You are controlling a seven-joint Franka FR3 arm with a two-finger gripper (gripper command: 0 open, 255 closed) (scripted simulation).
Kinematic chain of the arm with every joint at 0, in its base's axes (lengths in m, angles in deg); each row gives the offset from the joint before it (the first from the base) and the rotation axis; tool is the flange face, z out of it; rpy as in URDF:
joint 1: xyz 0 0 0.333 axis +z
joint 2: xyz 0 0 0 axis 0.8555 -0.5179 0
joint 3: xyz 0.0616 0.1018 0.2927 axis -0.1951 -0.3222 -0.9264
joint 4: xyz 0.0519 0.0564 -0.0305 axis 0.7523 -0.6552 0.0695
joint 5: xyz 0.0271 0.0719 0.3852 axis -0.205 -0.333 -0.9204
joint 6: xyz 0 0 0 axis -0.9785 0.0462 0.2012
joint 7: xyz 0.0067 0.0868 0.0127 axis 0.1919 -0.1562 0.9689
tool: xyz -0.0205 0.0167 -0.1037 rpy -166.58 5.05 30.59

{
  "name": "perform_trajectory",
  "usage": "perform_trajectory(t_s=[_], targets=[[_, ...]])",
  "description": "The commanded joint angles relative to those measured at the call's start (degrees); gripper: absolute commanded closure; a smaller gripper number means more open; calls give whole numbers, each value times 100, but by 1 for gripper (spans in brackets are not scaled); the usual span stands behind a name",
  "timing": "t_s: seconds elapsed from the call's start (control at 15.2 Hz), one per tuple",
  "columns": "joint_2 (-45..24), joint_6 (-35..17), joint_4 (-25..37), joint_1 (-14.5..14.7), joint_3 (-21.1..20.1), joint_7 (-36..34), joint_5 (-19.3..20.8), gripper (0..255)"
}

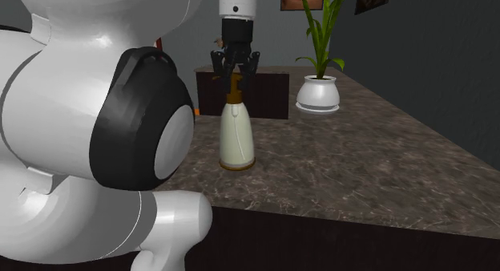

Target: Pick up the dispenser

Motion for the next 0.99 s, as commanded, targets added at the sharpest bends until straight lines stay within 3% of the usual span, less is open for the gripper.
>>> perform_trajectory(t_s=[0.0, 0.79, 0.92], targets=[[-86, 114, 196, 18, -4, 17, -17, 255], [-799, 959, 1745, 155, 21, 163, -151, 255], [-809, 971, 1766, 157, 22, 165, -153, 255]])
